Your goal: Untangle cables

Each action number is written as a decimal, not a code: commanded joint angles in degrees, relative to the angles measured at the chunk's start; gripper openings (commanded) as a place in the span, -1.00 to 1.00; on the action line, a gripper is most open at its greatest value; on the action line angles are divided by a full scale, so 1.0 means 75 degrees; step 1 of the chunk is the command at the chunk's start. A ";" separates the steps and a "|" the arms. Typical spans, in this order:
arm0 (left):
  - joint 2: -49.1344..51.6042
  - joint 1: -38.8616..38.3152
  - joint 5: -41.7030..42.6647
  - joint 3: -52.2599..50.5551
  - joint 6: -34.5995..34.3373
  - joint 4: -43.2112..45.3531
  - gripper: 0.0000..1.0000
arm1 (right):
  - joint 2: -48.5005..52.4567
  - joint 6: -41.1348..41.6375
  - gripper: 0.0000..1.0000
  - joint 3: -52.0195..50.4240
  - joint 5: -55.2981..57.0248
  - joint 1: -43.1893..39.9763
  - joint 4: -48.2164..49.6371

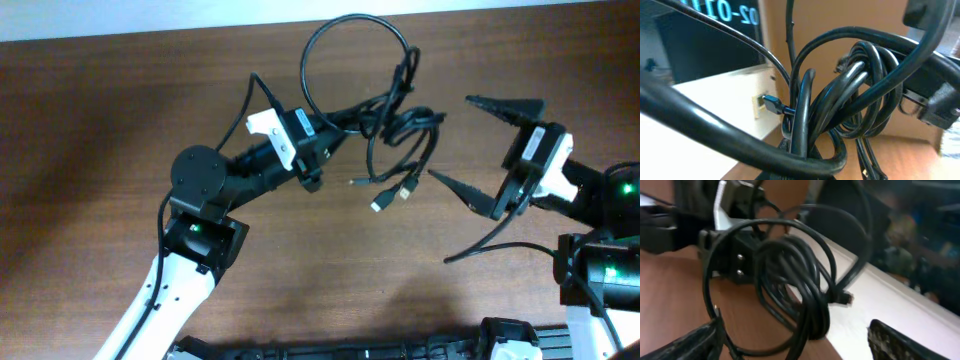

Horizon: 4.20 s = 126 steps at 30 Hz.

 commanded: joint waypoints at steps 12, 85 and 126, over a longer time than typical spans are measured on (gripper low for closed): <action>-0.0157 -0.0367 0.0527 0.0020 -0.0070 0.0289 -1.00 | -0.0044 -0.0061 -0.92 0.0026 -0.1014 0.0055 0.0111; -0.2264 0.0195 -0.1906 0.0020 0.1466 -0.3698 0.98 | 0.1393 0.3809 -0.92 0.0009 -0.2291 -0.0152 0.1970; -0.0140 -0.1445 0.0012 0.0020 -0.0111 -0.1364 0.91 | 0.1851 0.5415 -0.92 0.0017 -0.2285 -0.0152 0.4001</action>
